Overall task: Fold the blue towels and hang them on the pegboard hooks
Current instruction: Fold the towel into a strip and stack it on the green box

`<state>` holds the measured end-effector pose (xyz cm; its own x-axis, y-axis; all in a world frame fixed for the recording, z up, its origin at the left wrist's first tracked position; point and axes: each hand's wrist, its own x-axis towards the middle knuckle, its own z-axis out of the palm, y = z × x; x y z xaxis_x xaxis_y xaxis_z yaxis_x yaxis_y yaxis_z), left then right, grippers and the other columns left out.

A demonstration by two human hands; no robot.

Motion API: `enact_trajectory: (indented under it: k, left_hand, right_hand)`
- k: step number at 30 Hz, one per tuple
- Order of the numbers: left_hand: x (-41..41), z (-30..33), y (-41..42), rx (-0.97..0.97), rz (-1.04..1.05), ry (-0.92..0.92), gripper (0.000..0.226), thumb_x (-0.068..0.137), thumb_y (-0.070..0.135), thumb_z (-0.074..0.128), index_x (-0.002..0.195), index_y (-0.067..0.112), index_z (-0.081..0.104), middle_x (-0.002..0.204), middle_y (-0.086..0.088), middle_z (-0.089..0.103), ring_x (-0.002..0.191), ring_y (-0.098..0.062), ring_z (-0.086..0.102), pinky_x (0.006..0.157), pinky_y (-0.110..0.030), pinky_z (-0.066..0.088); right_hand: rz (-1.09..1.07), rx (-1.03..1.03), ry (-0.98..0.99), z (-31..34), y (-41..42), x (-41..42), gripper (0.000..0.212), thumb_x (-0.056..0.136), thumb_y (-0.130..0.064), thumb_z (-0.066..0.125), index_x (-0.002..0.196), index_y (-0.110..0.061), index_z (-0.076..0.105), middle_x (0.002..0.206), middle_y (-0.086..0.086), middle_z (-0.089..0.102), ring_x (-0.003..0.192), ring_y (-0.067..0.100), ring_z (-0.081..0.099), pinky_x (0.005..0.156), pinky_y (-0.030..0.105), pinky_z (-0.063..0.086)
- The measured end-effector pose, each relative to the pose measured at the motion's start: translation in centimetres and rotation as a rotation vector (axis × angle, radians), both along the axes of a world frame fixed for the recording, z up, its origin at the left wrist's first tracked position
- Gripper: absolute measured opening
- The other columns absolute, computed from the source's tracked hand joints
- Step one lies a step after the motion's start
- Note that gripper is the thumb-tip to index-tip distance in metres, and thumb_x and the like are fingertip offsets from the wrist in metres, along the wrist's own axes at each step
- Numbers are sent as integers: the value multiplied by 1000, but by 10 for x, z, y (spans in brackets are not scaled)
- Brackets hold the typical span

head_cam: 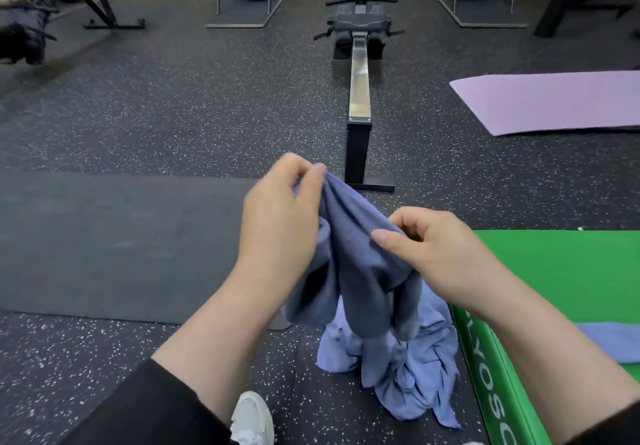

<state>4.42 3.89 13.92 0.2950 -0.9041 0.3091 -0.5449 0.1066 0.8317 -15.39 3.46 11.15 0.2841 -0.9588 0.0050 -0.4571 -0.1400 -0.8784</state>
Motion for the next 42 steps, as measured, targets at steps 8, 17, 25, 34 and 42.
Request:
enact_trajectory:
  k: [8, 17, 25, 34, 42]
  left_hand:
    - [-6, 0, 6, 240, -230, -115, 43, 97, 34, 60, 139, 39, 54, 98, 12, 67, 77, 0, 57, 75, -18, 38]
    - [-13, -15, 8, 322, -409, -328, 18, 98, 46, 56, 84, 34, 54, 69, 12, 58, 71, -7, 56, 66, -33, 45]
    - [6, -3, 2, 198, 32, -162, 16, 99, 42, 56, 90, 29, 56, 69, 13, 58, 80, -22, 60, 68, -34, 39]
    - [-16, -9, 13, 280, -485, -335, 18, 100, 46, 55, 113, 40, 64, 57, 18, 54, 67, -10, 53, 67, -30, 44]
    - [-1, -13, 2, 223, -72, -245, 20, 102, 41, 47, 87, 29, 55, 76, 7, 67, 73, -26, 67, 76, -41, 53]
  right_hand:
    - [-27, -83, 28, -5, -1, 3, 15, 91, -25, 72, 80, -17, 66, 68, 0, 64, 63, 5, 47, 63, 35, 40]
    - [-23, -116, 10, -3, -1, 0, 9, 86, -16, 77, 84, -22, 71, 78, -4, 73, 69, 2, 57, 70, 30, 47]
    - [-5, -28, -19, 0, -1, -5, 15, 96, -24, 67, 83, -16, 69, 65, -2, 65, 59, 7, 46, 60, 31, 38]
    - [-15, -119, 13, 3, -1, -1, 9, 92, -18, 70, 89, -25, 75, 84, -8, 75, 83, 13, 67, 81, 33, 50]
    - [-32, -92, 89, -4, -5, -8, 14, 92, -26, 72, 79, -20, 69, 64, -10, 66, 56, -3, 45, 59, 23, 38]
